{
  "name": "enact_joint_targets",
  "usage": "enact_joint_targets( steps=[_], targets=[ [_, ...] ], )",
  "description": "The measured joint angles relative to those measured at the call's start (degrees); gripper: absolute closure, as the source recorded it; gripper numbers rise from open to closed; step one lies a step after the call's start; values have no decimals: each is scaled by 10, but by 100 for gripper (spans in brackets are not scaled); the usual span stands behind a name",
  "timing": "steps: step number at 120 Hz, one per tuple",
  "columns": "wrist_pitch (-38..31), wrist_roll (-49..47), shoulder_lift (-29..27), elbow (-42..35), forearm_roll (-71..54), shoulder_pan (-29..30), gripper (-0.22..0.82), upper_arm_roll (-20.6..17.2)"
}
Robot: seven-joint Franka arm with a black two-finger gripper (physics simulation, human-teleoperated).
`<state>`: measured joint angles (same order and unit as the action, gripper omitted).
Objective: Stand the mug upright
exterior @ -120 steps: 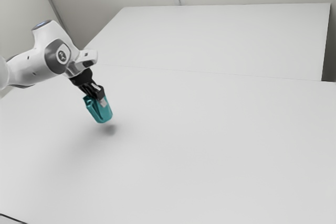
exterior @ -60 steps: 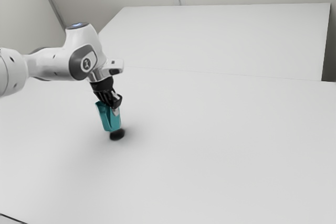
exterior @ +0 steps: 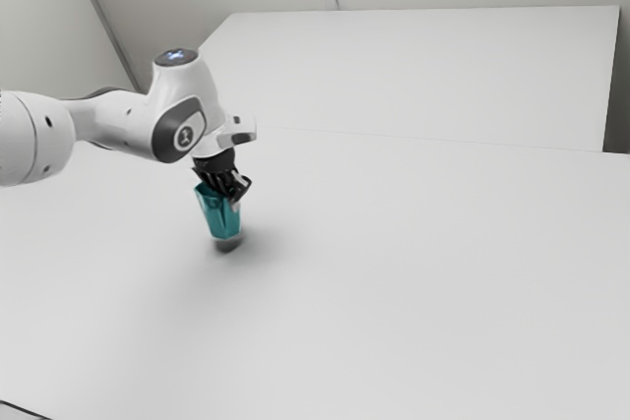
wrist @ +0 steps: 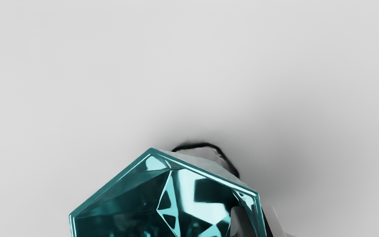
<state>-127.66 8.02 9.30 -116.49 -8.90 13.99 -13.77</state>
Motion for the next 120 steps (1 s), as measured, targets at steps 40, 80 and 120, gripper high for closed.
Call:
enact_joint_targets(
  steps=[40,80,120],
  targets=[
    [-12,-60,14,0,-3,-19,75,0],
    [-10,-99,19,1,-2,-26,73,0],
    [-2,-121,39,23,0,-30,58,-1]
  ],
)
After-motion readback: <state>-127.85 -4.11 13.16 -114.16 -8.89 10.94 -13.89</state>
